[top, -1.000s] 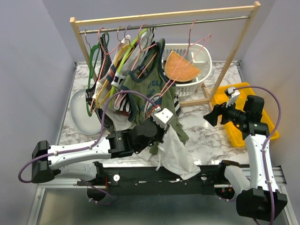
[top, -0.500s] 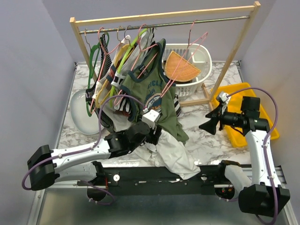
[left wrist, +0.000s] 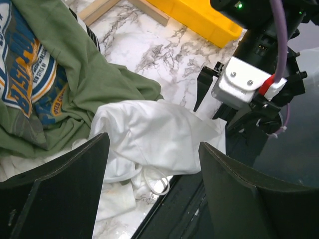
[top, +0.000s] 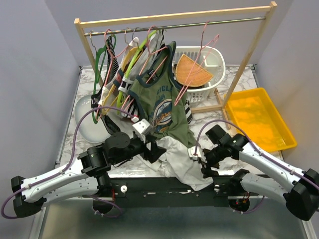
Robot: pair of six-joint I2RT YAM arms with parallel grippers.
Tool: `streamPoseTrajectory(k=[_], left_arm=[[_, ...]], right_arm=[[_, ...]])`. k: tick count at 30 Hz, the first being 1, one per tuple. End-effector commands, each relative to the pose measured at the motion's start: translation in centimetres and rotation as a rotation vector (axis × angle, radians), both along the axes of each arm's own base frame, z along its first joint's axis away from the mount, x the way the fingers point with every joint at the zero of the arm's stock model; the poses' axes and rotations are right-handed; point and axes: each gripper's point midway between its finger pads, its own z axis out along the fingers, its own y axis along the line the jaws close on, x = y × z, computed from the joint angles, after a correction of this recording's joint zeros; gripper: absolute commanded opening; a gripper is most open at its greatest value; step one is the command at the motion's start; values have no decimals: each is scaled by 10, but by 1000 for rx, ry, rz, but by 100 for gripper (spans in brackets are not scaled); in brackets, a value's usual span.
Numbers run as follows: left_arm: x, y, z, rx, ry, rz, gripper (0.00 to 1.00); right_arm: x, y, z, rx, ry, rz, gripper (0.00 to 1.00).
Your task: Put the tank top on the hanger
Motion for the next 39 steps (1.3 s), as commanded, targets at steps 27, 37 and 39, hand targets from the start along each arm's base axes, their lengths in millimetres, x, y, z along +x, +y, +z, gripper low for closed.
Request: streamPoseTrajectory(k=[27, 37, 39], left_arm=[[-55, -9, -76, 84, 203, -258, 84], [-69, -51, -84, 124, 163, -324, 83], [-75, -61, -92, 161, 151, -313, 83]], right_arm=[[106, -42, 36, -99, -436, -358, 1], [214, -126, 47, -237, -571, -1050, 60], [212, -120, 55, -172, -571, -1066, 66]])
